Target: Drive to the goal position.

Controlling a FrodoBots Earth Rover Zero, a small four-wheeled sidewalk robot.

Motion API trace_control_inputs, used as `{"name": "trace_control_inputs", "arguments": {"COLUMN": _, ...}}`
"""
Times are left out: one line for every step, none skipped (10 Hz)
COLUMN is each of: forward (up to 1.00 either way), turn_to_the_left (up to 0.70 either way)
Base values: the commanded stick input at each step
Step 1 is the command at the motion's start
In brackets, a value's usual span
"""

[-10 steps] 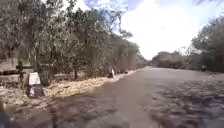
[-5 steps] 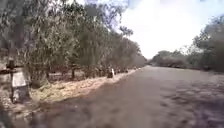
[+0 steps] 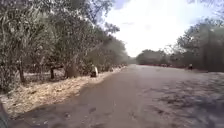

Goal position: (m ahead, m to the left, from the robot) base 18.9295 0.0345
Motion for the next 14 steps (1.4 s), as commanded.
{"name": "trace_control_inputs", "arguments": {"forward": 0.70, "turn_to_the_left": 0.00}}
{"name": "trace_control_inputs", "arguments": {"forward": 0.70, "turn_to_the_left": 0.00}}
{"name": "trace_control_inputs", "arguments": {"forward": 0.70, "turn_to_the_left": 0.00}}
{"name": "trace_control_inputs", "arguments": {"forward": 0.70, "turn_to_the_left": 0.00}}
{"name": "trace_control_inputs", "arguments": {"forward": 0.70, "turn_to_the_left": 0.00}}
{"name": "trace_control_inputs", "arguments": {"forward": 0.70, "turn_to_the_left": 0.00}}
{"name": "trace_control_inputs", "arguments": {"forward": 0.70, "turn_to_the_left": 0.00}}
{"name": "trace_control_inputs", "arguments": {"forward": 0.70, "turn_to_the_left": 0.00}}
{"name": "trace_control_inputs", "arguments": {"forward": 0.70, "turn_to_the_left": 0.00}}
{"name": "trace_control_inputs", "arguments": {"forward": 0.70, "turn_to_the_left": 0.00}}
{"name": "trace_control_inputs", "arguments": {"forward": 0.70, "turn_to_the_left": 0.00}}
{"name": "trace_control_inputs", "arguments": {"forward": 0.70, "turn_to_the_left": 0.00}}
{"name": "trace_control_inputs", "arguments": {"forward": 0.70, "turn_to_the_left": 0.00}}
{"name": "trace_control_inputs", "arguments": {"forward": 0.70, "turn_to_the_left": 0.00}}
